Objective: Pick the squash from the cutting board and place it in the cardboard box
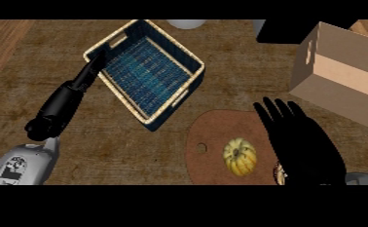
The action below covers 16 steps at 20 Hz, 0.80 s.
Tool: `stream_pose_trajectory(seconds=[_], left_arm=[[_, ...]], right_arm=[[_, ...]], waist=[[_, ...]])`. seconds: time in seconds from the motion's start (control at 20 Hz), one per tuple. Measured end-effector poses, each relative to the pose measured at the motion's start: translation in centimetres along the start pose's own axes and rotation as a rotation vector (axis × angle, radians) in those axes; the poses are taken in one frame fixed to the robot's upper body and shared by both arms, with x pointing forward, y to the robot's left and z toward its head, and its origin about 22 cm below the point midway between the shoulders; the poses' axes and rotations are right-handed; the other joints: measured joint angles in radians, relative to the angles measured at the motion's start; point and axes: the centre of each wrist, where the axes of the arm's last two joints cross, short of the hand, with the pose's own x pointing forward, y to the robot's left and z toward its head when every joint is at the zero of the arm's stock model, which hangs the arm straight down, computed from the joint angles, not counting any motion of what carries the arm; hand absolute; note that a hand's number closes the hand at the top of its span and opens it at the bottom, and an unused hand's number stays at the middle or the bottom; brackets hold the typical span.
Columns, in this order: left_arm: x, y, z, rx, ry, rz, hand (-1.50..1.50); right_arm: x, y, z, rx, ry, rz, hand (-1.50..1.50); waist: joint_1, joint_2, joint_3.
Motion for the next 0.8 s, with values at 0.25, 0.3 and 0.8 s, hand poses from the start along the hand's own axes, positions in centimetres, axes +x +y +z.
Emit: stream_pose_trajectory(seconds=[0.25,0.3,0.8], left_arm=[[0.1,-0.1,-0.3,-0.003,0.002,0.001,0.0],[0.0,-0.1,-0.2,-0.005,0.005,0.002,0.0],[-0.5,0.2,-0.1,0.013,0.018,0.008,0.0]], right_arm=[[1.8,0.7,-1.7,0.059,0.023,0.002,-1.5],[2.1,0.9,-2.1,0.073,0.026,0.0,-1.5],[6.1,2.3,-5.5,0.106,0.057,0.068,-1.5]], waist=[[-0.003,-0.004,0.002],[-0.004,-0.005,0.002],[-0.025,-0.012,0.005]])
